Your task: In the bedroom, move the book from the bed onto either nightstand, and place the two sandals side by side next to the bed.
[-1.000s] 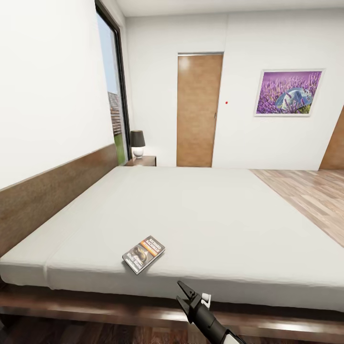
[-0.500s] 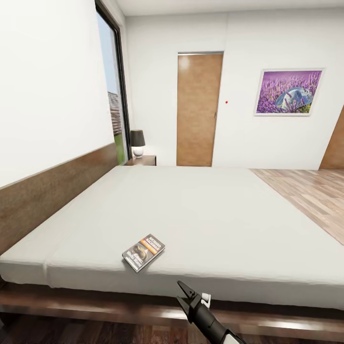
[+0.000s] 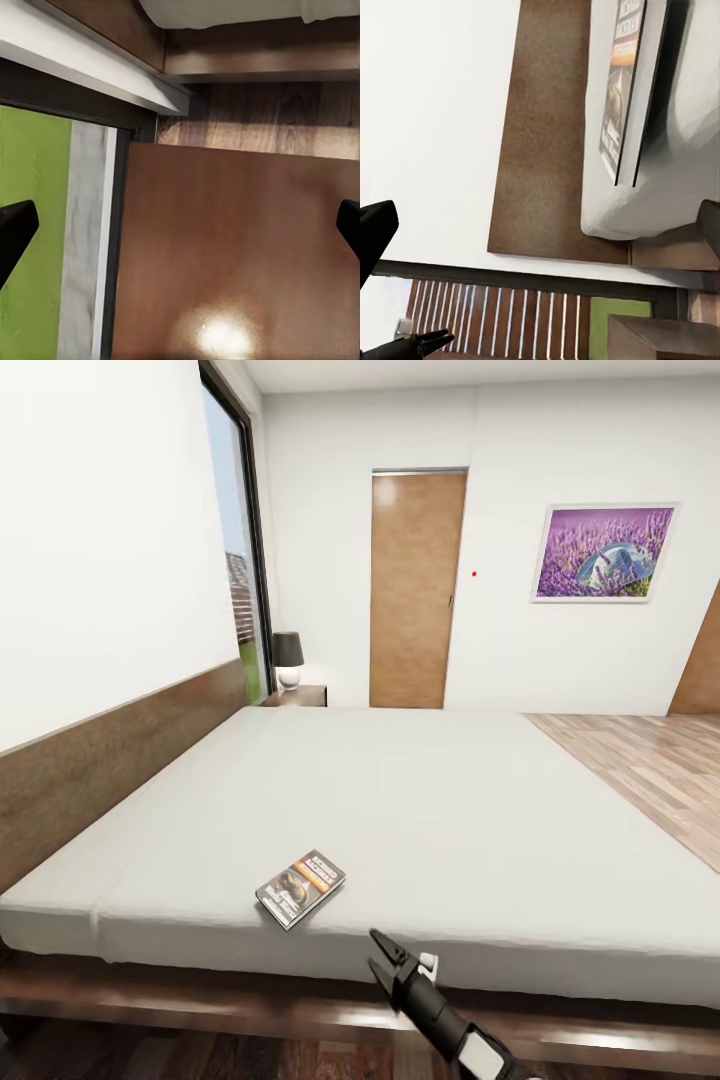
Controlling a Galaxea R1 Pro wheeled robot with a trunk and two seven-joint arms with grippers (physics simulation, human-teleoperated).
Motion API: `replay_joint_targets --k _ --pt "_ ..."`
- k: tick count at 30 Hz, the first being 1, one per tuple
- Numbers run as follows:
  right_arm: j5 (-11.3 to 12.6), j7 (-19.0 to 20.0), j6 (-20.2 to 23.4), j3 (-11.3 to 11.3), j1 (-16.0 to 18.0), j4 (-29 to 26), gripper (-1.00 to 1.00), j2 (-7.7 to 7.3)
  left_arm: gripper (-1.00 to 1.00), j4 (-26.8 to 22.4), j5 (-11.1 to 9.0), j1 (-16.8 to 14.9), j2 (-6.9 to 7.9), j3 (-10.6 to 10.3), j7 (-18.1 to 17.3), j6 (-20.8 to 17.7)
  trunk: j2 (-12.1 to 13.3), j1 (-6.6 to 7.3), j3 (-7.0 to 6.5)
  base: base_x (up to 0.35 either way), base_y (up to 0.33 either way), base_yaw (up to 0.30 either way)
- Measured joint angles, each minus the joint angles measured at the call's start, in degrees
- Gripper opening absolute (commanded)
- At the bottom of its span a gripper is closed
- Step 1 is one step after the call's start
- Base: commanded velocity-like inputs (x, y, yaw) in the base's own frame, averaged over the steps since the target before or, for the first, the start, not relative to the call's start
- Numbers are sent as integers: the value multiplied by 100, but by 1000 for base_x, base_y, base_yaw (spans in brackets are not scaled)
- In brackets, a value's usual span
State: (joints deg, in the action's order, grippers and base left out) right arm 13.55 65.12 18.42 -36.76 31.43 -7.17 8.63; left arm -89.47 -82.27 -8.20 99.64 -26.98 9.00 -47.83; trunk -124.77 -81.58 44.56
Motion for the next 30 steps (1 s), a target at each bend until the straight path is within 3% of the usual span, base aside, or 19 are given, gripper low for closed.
replay_joint_targets --k 21,26,30 --pt "0 -444 0 -7 248 53 100 57 100 0 0 0 -21 1 5 3 0 0 0 0 0 0" --pt "-1 -519 0 -5 263 51 100 58 100 0 -2 9 -24 0 5 3 -199 -109 89 0 0 0" --pt "1 -543 1 -7 294 47 100 55 100 0 0 0 -25 1 5 3 -201 -110 90 0 0 0"
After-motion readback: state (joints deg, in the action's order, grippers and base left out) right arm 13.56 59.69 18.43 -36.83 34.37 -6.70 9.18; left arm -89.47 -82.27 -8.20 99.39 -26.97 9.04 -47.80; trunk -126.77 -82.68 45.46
